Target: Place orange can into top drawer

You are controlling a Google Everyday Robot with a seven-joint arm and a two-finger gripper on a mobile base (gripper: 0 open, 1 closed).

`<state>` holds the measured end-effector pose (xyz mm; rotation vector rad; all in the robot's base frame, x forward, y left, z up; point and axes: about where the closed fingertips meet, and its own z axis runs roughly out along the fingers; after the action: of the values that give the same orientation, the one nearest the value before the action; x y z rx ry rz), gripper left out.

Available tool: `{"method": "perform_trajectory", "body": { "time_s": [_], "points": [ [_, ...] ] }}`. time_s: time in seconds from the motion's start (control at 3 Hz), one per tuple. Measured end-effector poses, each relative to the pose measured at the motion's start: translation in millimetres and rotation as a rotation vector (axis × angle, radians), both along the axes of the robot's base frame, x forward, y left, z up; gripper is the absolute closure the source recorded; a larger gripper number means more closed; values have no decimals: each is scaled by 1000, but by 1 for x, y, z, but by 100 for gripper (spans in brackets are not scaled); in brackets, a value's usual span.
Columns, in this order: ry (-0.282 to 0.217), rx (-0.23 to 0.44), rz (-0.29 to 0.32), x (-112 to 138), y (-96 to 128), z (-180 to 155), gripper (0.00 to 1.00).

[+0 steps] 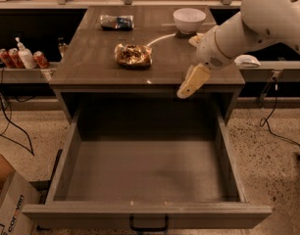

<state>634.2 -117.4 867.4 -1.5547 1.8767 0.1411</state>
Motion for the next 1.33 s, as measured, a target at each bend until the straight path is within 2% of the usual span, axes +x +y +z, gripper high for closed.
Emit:
{"method": "perform_trajectory", "body": {
  "time_s": [0.33, 0.67, 1.0, 1.33],
  "points": [
    [-84, 58, -1, 32, 17, 11, 0],
    [-118, 104, 27, 63, 39, 14, 0],
    [-124, 145, 71, 85, 63, 16, 0],
    [-107, 176, 131, 99, 92, 13, 0]
  ]
}}
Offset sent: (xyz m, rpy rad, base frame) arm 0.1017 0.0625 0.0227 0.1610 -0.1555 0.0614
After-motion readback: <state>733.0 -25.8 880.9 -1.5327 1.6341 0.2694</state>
